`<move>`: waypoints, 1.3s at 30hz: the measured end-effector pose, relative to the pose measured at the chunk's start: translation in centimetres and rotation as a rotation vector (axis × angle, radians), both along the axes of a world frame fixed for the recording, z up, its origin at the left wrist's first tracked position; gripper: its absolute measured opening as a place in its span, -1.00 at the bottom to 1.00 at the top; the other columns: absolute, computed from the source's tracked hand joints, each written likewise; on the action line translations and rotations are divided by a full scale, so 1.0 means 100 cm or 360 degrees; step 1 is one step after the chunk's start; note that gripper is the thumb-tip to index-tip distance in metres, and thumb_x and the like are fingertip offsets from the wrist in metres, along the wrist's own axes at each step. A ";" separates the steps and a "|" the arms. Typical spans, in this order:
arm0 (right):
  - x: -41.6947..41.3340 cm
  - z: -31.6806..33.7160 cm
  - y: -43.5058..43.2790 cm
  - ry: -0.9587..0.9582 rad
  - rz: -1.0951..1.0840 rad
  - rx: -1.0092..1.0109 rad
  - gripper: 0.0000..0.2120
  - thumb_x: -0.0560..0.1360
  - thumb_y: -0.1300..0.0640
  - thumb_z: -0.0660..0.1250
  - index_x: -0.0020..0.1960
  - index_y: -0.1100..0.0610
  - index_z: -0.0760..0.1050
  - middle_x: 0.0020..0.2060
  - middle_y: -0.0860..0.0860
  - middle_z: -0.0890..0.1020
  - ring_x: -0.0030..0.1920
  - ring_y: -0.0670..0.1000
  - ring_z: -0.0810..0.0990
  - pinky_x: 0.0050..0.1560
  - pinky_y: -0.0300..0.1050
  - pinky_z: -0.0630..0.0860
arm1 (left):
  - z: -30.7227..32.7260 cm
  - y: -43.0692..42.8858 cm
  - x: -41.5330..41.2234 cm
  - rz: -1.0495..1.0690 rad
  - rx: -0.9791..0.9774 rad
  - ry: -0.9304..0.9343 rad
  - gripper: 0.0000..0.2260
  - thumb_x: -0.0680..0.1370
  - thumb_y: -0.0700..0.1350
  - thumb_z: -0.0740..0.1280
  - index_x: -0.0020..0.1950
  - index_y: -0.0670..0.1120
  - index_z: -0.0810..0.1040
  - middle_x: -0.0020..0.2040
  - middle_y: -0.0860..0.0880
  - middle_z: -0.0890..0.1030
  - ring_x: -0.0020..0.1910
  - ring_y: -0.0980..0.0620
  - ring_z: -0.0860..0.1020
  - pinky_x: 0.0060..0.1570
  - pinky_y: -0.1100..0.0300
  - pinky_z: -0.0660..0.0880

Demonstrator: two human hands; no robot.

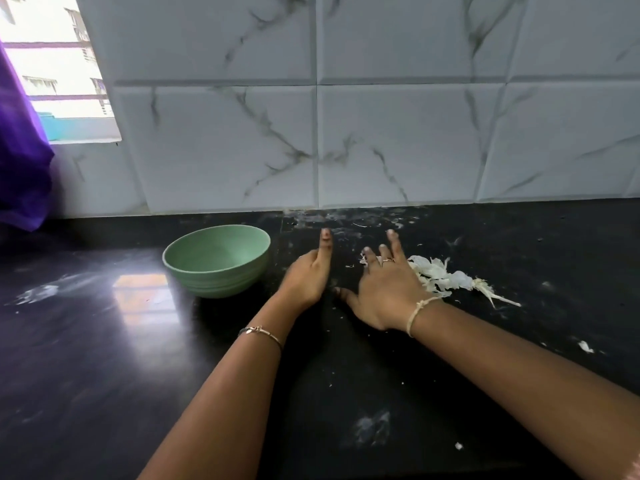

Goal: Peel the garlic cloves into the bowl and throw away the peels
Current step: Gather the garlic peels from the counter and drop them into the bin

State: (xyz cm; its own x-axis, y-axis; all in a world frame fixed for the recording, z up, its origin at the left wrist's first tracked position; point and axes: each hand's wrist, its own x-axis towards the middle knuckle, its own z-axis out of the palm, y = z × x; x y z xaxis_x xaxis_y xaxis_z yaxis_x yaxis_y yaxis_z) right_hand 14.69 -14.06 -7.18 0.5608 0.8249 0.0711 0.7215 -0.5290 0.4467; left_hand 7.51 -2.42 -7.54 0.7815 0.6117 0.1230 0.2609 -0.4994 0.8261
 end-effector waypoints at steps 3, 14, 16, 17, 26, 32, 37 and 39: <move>0.018 0.010 -0.018 -0.0050 0.0226 0.0447 -0.66 0.62 -0.07 0.11 0.22 0.00 0.58 0.37 0.05 0.47 0.37 0.12 0.40 0.47 0.25 -0.28 | -0.006 -0.005 0.002 0.0032 0.0022 0.0071 -0.43 0.62 0.26 -0.16 0.16 -0.04 0.52 0.22 -0.15 0.56 0.30 -0.10 0.45 0.08 0.16 0.27; 0.073 0.024 -0.060 0.0762 -0.0001 0.1413 -0.77 0.38 0.05 0.50 -0.33 -0.03 0.46 -0.25 -0.14 0.59 -0.12 -0.05 0.52 0.05 -0.08 0.44 | -0.005 -0.031 0.003 0.0026 0.0062 0.0166 -0.37 0.57 0.27 -0.13 0.54 0.01 0.22 0.55 0.04 0.23 0.54 0.11 0.10 0.45 0.23 -0.02; 0.070 0.026 -0.074 0.0891 -0.0049 0.1555 -0.77 0.37 0.08 0.52 -0.29 0.02 0.46 -0.20 -0.11 0.53 -0.08 -0.04 0.50 -0.04 -0.20 0.37 | -0.004 -0.036 0.006 0.0021 0.0058 0.0159 -0.39 0.57 0.27 -0.11 0.54 0.02 0.24 0.54 0.05 0.25 0.52 0.14 0.13 0.47 0.22 0.00; 0.067 0.024 -0.084 0.0916 -0.0064 0.1613 -0.79 0.39 0.07 0.51 -0.26 0.03 0.47 -0.16 -0.11 0.52 -0.05 -0.04 0.50 -0.02 -0.24 0.34 | -0.005 -0.039 0.007 0.0016 0.0060 0.0147 -0.38 0.57 0.27 -0.11 0.53 0.02 0.26 0.53 0.05 0.27 0.52 0.15 0.15 0.50 0.19 0.04; 0.052 -0.016 -0.149 0.0981 -0.0600 0.0943 -0.07 0.43 -0.43 -0.35 0.58 0.18 -0.21 0.58 0.06 -0.05 0.56 -0.02 -0.15 0.51 -0.09 -0.24 | -0.007 -0.041 0.031 0.0063 0.0046 0.0161 -0.46 0.62 0.20 -0.07 0.53 -0.01 0.27 0.50 0.06 0.31 0.49 0.12 0.20 0.49 0.04 0.17; 0.073 -0.012 -0.116 0.1176 -0.0382 0.0957 -0.13 0.50 -0.42 -0.20 0.58 0.13 -0.25 0.57 -0.04 -0.16 0.55 -0.11 -0.16 0.55 -0.08 -0.19 | -0.004 -0.042 0.049 -0.0022 0.0028 0.0171 -0.48 0.64 0.17 -0.07 0.52 -0.04 0.30 0.48 0.02 0.36 0.48 0.08 0.26 0.48 0.09 0.17; 0.098 -0.010 -0.081 0.1490 -0.0216 0.1269 -0.28 0.58 -0.31 -0.02 0.60 0.04 -0.05 0.58 -0.12 -0.02 0.55 -0.16 -0.04 0.56 -0.06 -0.03 | -0.009 -0.037 0.053 -0.0102 -0.0069 0.0089 -0.48 0.63 0.21 -0.06 0.39 0.01 0.47 0.34 0.11 0.52 0.36 0.16 0.39 0.43 0.00 0.26; 0.109 -0.011 -0.071 0.1550 -0.0161 0.1404 -0.32 0.59 -0.31 0.01 0.59 0.03 0.05 0.57 -0.10 0.08 0.55 -0.12 0.03 0.55 0.01 0.07 | -0.010 -0.034 0.052 -0.0112 -0.0163 0.0070 -0.48 0.61 0.24 -0.04 0.33 0.03 0.53 0.27 0.14 0.55 0.30 0.19 0.44 0.39 -0.03 0.31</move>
